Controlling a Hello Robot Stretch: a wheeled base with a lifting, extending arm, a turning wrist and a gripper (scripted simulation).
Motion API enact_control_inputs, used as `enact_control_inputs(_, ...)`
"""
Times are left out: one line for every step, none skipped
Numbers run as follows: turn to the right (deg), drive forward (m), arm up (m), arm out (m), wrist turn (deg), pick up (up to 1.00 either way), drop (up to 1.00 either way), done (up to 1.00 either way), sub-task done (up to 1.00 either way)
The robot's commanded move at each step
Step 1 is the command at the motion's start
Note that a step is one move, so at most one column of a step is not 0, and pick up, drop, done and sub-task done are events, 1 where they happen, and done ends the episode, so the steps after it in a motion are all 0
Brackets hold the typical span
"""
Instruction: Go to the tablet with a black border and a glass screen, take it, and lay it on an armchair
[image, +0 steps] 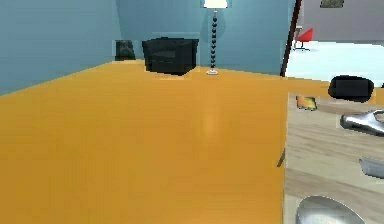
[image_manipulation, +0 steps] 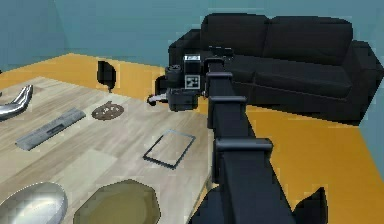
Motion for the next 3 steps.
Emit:
enact_control_inputs(0.0,0.0,-0.3,0.0,0.0,0.0,0.0,0.0,0.0)
enact_control_inputs(0.0,0.0,0.0,0.0,0.0,1.0,0.0,0.0,0.0)
enact_control_inputs(0.0,0.0,0.1,0.0,0.0,0.0,0.0,0.0,0.0)
